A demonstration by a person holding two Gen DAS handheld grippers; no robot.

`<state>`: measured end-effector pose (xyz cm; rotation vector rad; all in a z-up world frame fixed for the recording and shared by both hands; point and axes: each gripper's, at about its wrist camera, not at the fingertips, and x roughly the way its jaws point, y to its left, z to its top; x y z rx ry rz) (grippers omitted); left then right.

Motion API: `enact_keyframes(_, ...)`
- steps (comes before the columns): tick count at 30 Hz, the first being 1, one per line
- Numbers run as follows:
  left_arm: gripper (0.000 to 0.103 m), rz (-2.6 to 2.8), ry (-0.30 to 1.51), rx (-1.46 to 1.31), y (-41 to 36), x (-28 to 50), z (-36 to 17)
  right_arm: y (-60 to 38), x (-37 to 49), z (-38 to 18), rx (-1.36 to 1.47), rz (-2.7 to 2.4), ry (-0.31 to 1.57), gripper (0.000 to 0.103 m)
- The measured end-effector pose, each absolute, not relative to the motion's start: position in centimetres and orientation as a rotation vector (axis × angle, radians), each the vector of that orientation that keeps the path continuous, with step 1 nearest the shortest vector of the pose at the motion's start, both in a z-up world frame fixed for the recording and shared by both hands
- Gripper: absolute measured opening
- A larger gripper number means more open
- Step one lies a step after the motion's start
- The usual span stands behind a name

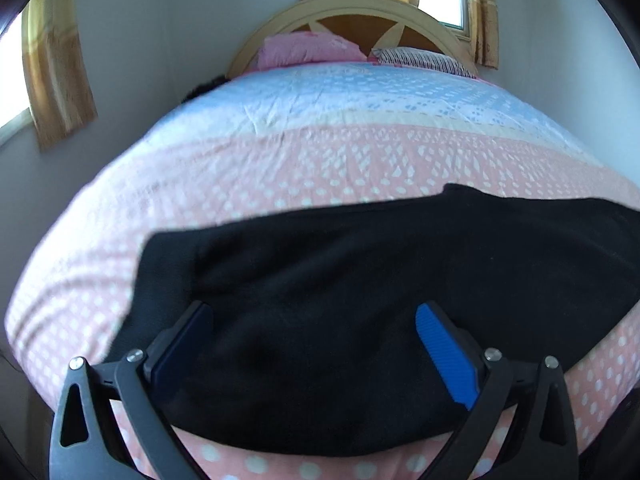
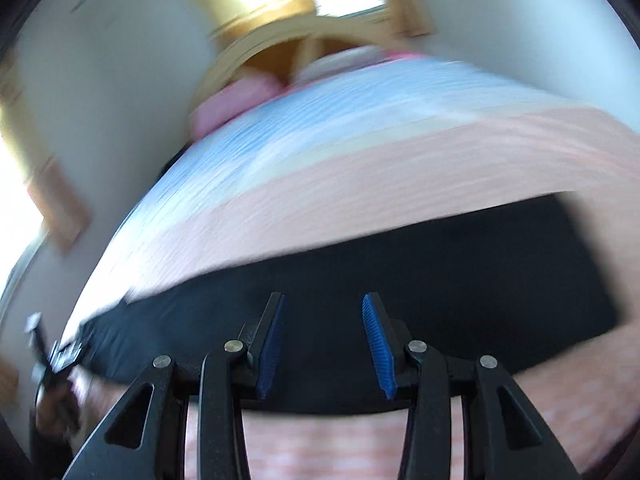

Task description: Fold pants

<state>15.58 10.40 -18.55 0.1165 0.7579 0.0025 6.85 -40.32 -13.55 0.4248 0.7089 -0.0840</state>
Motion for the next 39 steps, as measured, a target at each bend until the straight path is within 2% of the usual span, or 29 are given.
enact_keyframes(4, 0.103, 0.070, 0.763, 0.085, 12.1, 16.5, -18.3, -50.0, 4.1, -14.1, 0.531, -0.304, 0.680, 0.042)
enact_keyframes(7, 0.103, 0.103, 0.774, 0.007, 14.0, 17.2, -18.7, -52.8, 3.7, -15.4, 0.587, -0.298, 0.720, 0.042)
enact_keyframes(8, 0.103, 0.113, 0.788, -0.003, 14.3, 17.5, -19.0, -53.0, 3.7, -16.2, 0.591, -0.277, 0.747, 0.042)
enact_keyframes(10, 0.103, 0.127, 0.806, 0.000, 14.6, 18.0, -19.7, -53.3, 3.6, -17.5, 0.560, -0.333, 0.770, 0.031)
enact_keyframes(12, 0.103, 0.136, 0.801, 0.014, 14.3, 17.9, -19.7, -53.3, 3.7, -17.6, 0.524, -0.345, 0.761, 0.030)
enact_keyframes(15, 0.103, 0.142, 0.802, 0.033, 14.0, 17.9, -19.7, -54.5, 2.9, -16.7, 0.514, -0.371, 0.739, 0.030)
enact_keyframes(22, 0.103, 0.149, 0.776, 0.076, 12.7, 17.1, -18.5, -57.2, 1.6, -16.9, 0.696, -0.256, 0.681, 0.032)
enact_keyframes(29, 0.103, 0.013, 0.718, 0.108, 8.6, 15.8, -16.4, -57.6, 1.0, -17.4, 0.796, -0.213, 0.751, 0.032)
enact_keyframes(39, 0.103, -0.045, 0.783, 0.130, 6.1, 16.6, -18.6, -57.9, -0.6, -18.6, 0.889, -0.184, 0.799, 0.032)
